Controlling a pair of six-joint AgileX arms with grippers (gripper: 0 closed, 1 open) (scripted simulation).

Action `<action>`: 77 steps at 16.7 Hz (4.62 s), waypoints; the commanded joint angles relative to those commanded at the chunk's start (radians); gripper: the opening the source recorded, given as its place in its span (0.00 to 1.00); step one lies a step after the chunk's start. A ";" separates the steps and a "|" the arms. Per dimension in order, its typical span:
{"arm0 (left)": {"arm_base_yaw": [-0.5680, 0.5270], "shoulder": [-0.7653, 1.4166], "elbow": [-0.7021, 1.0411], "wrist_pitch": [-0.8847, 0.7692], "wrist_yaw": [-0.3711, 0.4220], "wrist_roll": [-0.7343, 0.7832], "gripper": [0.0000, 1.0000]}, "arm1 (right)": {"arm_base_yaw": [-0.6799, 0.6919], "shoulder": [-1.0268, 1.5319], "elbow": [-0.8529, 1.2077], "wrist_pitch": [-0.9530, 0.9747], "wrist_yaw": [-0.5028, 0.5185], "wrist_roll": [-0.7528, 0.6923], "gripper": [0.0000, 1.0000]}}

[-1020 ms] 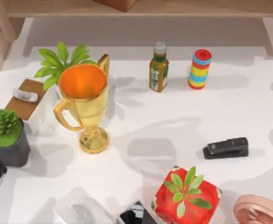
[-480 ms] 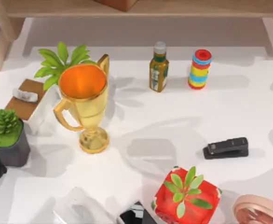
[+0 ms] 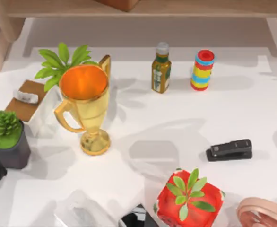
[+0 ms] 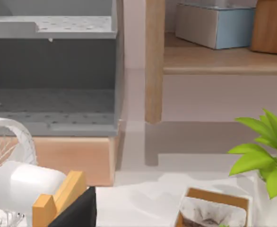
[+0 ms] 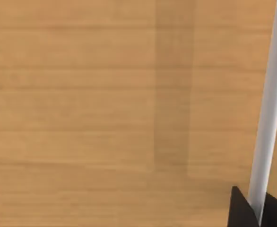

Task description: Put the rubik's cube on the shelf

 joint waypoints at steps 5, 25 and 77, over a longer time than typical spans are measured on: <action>0.000 0.000 0.000 0.000 0.000 0.000 1.00 | -0.001 -0.001 -0.007 0.008 -0.002 0.001 0.00; 0.000 0.000 0.000 0.000 0.000 0.000 1.00 | -0.163 -0.140 -0.336 0.219 -0.139 -0.004 0.00; 0.000 0.000 0.000 0.000 0.000 0.000 1.00 | -0.417 -0.379 0.054 -0.343 -0.045 0.352 1.00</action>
